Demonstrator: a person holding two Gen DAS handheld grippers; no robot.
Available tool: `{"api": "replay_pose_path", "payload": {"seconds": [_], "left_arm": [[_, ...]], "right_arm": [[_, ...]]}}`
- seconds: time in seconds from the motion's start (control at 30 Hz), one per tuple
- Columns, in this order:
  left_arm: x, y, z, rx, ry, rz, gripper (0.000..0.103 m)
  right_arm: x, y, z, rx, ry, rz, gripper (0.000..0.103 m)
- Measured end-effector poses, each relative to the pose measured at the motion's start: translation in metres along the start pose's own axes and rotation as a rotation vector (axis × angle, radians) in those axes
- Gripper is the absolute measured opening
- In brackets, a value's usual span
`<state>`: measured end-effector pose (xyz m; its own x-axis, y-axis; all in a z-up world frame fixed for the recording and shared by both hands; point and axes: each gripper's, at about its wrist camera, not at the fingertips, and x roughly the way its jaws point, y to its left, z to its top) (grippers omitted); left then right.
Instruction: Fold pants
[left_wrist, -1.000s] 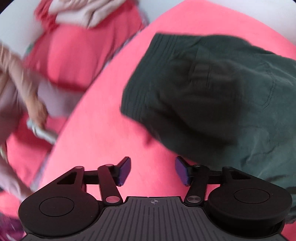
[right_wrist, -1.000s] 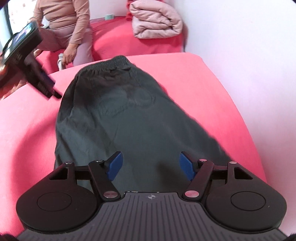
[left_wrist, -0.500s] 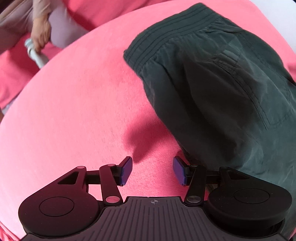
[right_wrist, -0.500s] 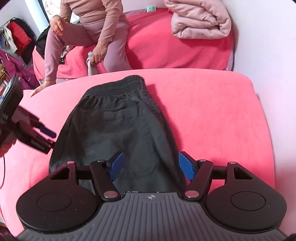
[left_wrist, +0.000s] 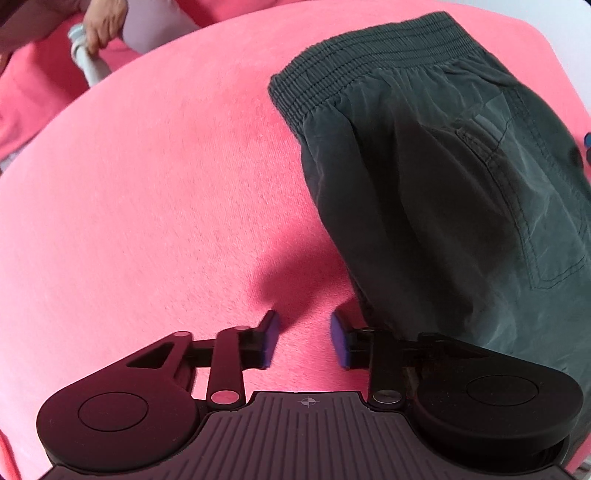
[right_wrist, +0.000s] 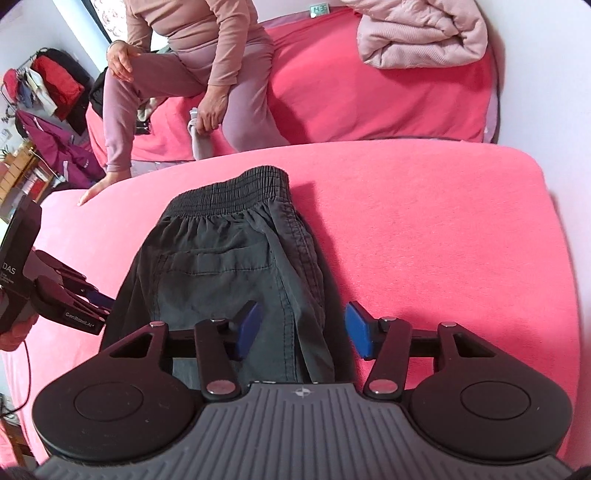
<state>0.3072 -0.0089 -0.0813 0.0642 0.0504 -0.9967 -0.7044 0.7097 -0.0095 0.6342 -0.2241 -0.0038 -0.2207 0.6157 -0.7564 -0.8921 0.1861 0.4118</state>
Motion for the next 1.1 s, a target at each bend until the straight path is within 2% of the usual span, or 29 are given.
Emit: {"api": "replay_pose_path", "payload": {"seconds": [0.03,0.1,0.2,0.3,0.4,0.47,0.73,0.77,1.1], "left_arm": [[0.0,0.002,0.0,-0.017,0.005,-0.014,0.09],[-0.002,0.004,-0.004,-0.061,0.021,-0.043,0.074],[-0.001,0.014,-0.011,-0.146,0.044,-0.099,0.057],[-0.005,0.011,-0.024,-0.157,0.037,-0.106,0.058],[-0.014,-0.005,-0.037,-0.048,-0.012,0.015,0.057],[-0.02,-0.015,-0.042,0.019,-0.05,0.061,0.057],[-0.042,-0.058,-0.048,0.206,-0.118,0.065,0.055],[-0.044,-0.065,-0.049,0.225,-0.122,0.061,0.047],[-0.049,-0.118,-0.073,0.356,-0.144,0.04,0.047]], "right_arm": [[0.001,-0.001,0.001,-0.004,0.002,0.004,0.058],[0.003,-0.002,0.002,-0.01,0.007,0.01,0.058],[0.006,-0.002,0.003,-0.015,0.01,0.015,0.058],[0.007,-0.001,0.002,-0.013,0.005,0.031,0.057],[0.001,0.004,-0.001,-0.016,-0.014,0.043,0.058],[-0.006,0.006,-0.004,0.0,-0.048,0.049,0.058],[-0.039,0.01,-0.035,0.148,-0.197,0.057,0.058],[-0.043,0.01,-0.04,0.164,-0.21,0.055,0.058],[-0.064,0.012,-0.078,0.244,-0.248,0.009,0.057]]}}
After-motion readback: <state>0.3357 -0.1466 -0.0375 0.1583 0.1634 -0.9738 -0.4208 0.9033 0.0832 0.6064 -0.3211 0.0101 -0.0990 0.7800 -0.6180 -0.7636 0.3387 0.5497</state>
